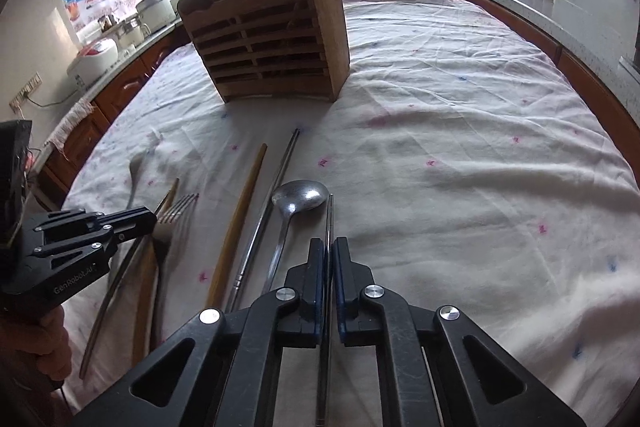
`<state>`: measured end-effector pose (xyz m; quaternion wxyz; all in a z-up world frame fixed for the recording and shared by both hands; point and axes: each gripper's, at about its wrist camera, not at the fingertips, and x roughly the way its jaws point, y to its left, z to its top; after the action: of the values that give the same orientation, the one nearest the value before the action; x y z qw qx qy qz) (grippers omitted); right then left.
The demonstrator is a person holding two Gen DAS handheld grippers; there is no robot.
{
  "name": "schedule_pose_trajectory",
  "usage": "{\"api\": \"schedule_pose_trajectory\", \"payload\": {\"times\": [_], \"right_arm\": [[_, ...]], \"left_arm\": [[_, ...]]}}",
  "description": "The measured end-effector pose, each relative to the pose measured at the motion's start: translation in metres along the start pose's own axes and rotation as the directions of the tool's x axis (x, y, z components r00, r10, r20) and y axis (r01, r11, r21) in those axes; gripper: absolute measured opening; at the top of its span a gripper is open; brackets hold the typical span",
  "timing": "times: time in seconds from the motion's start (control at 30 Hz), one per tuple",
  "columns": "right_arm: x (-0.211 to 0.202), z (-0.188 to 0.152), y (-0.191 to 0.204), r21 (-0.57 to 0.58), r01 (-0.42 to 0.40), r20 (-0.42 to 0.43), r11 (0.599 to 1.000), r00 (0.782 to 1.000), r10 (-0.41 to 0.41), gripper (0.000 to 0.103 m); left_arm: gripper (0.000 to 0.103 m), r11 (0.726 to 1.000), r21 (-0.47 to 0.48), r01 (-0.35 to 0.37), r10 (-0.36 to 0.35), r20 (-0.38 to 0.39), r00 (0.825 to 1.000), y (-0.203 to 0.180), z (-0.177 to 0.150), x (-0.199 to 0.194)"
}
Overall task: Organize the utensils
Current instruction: 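Close the right gripper on a thin steel chopstick while the left gripper closes on another, then lift both steel chopsticks and carry them over the wooden caddy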
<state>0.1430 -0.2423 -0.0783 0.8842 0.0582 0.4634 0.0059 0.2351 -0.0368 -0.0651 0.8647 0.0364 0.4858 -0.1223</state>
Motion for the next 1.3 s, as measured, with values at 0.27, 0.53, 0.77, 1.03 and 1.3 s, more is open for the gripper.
{"api": "schedule_pose_trajectory", "payload": {"times": [0.27,0.53,0.77,1.03,1.3], "right_arm": [[-0.033,0.003,0.006,0.003,-0.047,0.068,0.999,0.997,0.046,0.005],[-0.077,0.012,0.011,0.0,-0.1,0.173,0.995,0.98,0.099,0.005],[-0.124,0.02,0.012,-0.006,-0.152,0.296,0.988,0.944,0.147,0.005],[-0.154,0.027,0.007,-0.008,-0.195,0.407,0.981,0.895,0.181,0.005],[-0.154,0.026,0.004,0.0,-0.197,0.407,0.98,0.896,0.18,0.005]], "left_arm": [[0.003,0.997,-0.06,0.038,-0.033,0.074,0.997,0.013,-0.005,-0.038],[0.003,0.992,-0.096,0.081,-0.063,0.178,0.982,0.022,-0.018,-0.096],[0.003,0.987,-0.11,0.114,-0.078,0.284,0.956,0.029,-0.033,-0.151],[0.003,0.981,-0.118,0.154,-0.099,0.378,0.921,0.036,-0.045,-0.198],[0.003,0.979,-0.126,0.16,-0.095,0.411,0.907,0.041,-0.047,-0.211]]}}
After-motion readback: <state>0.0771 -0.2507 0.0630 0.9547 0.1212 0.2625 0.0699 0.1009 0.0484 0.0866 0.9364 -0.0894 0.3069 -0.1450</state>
